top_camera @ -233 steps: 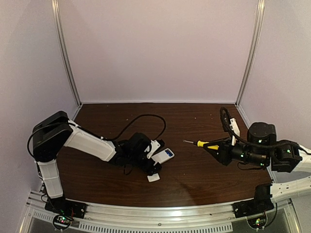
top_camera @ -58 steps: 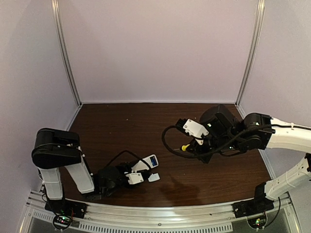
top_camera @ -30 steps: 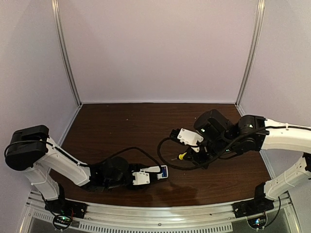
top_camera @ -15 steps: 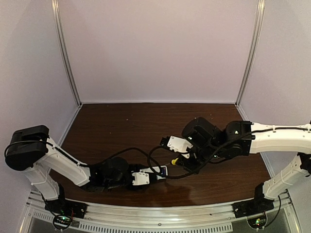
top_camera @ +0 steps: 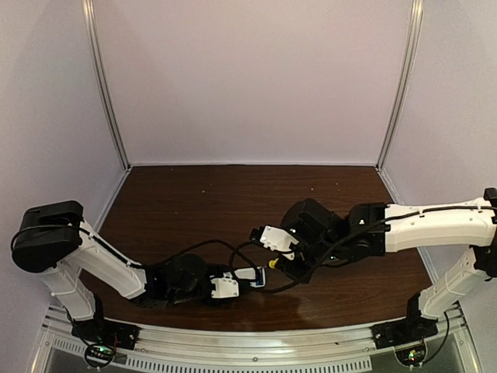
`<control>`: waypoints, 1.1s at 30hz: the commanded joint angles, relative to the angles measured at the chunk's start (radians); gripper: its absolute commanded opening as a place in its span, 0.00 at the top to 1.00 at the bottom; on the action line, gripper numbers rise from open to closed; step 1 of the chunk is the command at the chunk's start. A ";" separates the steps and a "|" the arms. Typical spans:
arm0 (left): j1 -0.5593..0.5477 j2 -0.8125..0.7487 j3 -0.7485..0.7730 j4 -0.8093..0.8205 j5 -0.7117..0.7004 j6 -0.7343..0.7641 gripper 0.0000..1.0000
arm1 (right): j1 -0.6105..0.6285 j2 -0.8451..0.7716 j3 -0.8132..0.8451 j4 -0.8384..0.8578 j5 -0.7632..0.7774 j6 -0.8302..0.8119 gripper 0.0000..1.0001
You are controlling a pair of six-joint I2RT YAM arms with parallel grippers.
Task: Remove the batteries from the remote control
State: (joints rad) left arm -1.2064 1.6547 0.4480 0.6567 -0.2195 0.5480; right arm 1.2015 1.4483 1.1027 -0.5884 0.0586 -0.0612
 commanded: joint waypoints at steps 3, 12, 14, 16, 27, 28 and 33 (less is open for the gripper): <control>-0.005 0.022 0.006 0.055 -0.021 0.013 1.00 | 0.007 0.029 -0.021 0.029 0.033 -0.011 1.00; -0.005 0.035 0.008 0.062 -0.024 0.021 1.00 | 0.007 0.053 -0.022 0.047 0.034 -0.015 1.00; -0.005 0.039 0.009 0.063 -0.026 0.023 1.00 | 0.005 0.056 -0.020 0.050 0.042 -0.017 1.00; -0.005 0.042 0.010 0.063 -0.027 0.024 1.00 | 0.006 0.061 -0.016 0.048 0.044 -0.018 1.00; -0.005 0.044 0.011 0.060 -0.028 0.026 1.00 | 0.005 0.085 -0.023 0.030 0.068 -0.021 1.00; -0.004 0.044 0.011 0.061 -0.028 0.026 1.00 | 0.005 0.084 -0.023 0.029 0.070 -0.021 1.00; -0.005 0.049 0.012 0.059 -0.027 0.027 1.00 | 0.005 0.055 -0.022 0.036 0.082 -0.020 1.00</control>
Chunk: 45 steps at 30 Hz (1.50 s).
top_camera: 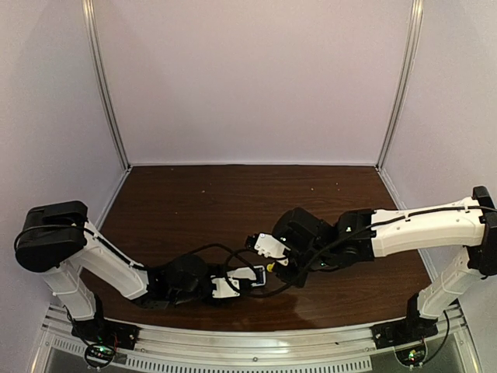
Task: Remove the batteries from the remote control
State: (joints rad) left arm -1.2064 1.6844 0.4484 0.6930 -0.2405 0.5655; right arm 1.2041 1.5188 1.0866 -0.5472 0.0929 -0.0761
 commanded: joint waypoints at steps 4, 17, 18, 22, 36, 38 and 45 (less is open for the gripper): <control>-0.005 0.020 0.013 0.021 -0.009 0.010 1.00 | 0.003 -0.031 -0.003 -0.010 0.057 -0.004 1.00; -0.005 0.023 0.021 0.004 -0.001 0.005 1.00 | 0.002 -0.010 -0.004 -0.006 0.065 -0.002 1.00; -0.005 0.025 0.022 0.003 0.000 0.005 1.00 | 0.002 -0.012 -0.004 -0.003 0.065 -0.003 1.00; -0.005 0.030 0.028 -0.007 0.002 0.007 1.00 | 0.002 -0.021 0.001 0.001 0.069 -0.005 1.00; -0.004 0.034 0.035 -0.019 0.004 0.007 1.00 | 0.002 0.076 0.008 -0.049 0.017 -0.035 1.00; -0.005 0.034 0.034 -0.018 0.001 0.007 1.00 | 0.002 0.091 0.012 -0.061 0.008 -0.038 1.00; -0.005 0.037 0.033 -0.015 0.003 0.013 1.00 | 0.004 0.076 0.021 -0.061 0.015 -0.040 1.00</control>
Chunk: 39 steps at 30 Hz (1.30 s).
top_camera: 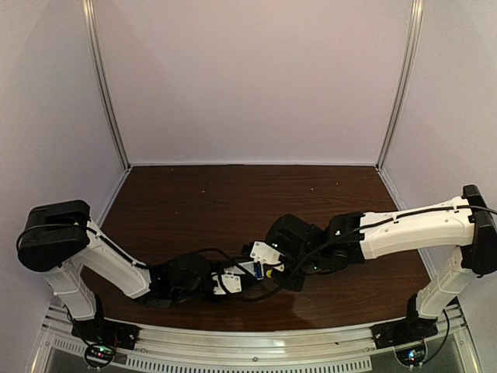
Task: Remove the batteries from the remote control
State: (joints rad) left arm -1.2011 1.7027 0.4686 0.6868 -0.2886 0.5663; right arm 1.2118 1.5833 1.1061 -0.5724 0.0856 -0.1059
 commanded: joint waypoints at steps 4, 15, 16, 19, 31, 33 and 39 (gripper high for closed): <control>-0.010 0.024 0.014 -0.011 0.055 0.015 1.00 | 0.001 -0.040 -0.002 -0.007 0.085 -0.011 1.00; -0.011 0.025 0.019 -0.027 0.061 0.012 1.00 | 0.055 -0.064 -0.033 -0.017 0.163 -0.163 1.00; -0.010 0.025 0.019 -0.028 0.063 0.013 1.00 | 0.060 -0.060 -0.026 -0.024 0.160 -0.169 1.00; -0.010 0.024 0.021 -0.028 0.068 0.015 1.00 | 0.066 -0.058 -0.013 -0.024 0.157 -0.191 1.00; -0.010 0.025 0.021 -0.033 0.073 0.017 1.00 | 0.069 -0.029 0.022 -0.019 0.194 -0.229 1.00; -0.009 0.026 0.021 -0.032 0.074 0.017 1.00 | 0.068 -0.028 0.023 -0.012 0.199 -0.236 1.00; -0.009 0.029 0.021 -0.034 0.074 0.012 1.00 | 0.069 -0.024 0.023 -0.010 0.194 -0.251 1.00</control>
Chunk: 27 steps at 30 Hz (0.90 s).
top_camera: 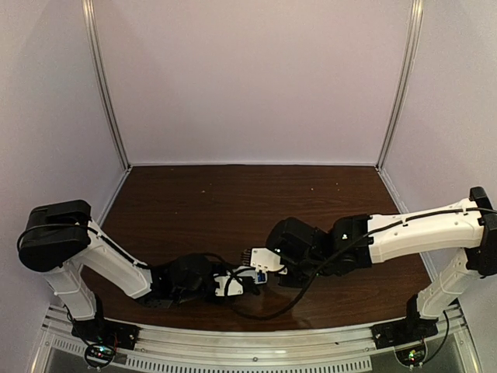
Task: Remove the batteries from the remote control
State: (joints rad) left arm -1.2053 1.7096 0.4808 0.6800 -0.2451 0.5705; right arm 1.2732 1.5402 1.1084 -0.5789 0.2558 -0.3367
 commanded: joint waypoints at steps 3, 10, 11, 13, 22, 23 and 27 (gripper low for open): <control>-0.004 0.023 0.008 -0.028 0.033 0.008 1.00 | 0.007 0.031 0.020 -0.004 0.023 -0.022 1.00; -0.005 0.025 0.009 -0.029 0.033 0.008 1.00 | 0.007 0.049 0.024 0.017 0.038 -0.029 1.00; -0.005 0.026 0.010 -0.030 0.033 0.008 1.00 | 0.007 0.049 0.025 0.019 0.037 -0.030 1.00; -0.005 0.026 0.010 -0.030 0.033 0.008 1.00 | 0.007 0.049 0.026 0.022 0.033 -0.030 1.00; -0.003 0.030 0.012 -0.031 0.033 0.009 1.00 | 0.006 0.050 0.030 0.038 0.054 -0.033 1.00; -0.003 0.030 0.013 -0.032 0.032 0.009 1.00 | 0.007 0.050 0.029 0.042 0.060 -0.032 1.00; -0.002 0.031 0.015 -0.036 0.036 0.008 1.00 | 0.008 0.050 0.024 0.057 0.060 -0.033 1.00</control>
State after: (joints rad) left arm -1.2037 1.7134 0.4812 0.6807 -0.2474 0.5667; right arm 1.2785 1.5681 1.1217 -0.5697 0.2817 -0.3637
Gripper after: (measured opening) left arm 0.567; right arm 0.177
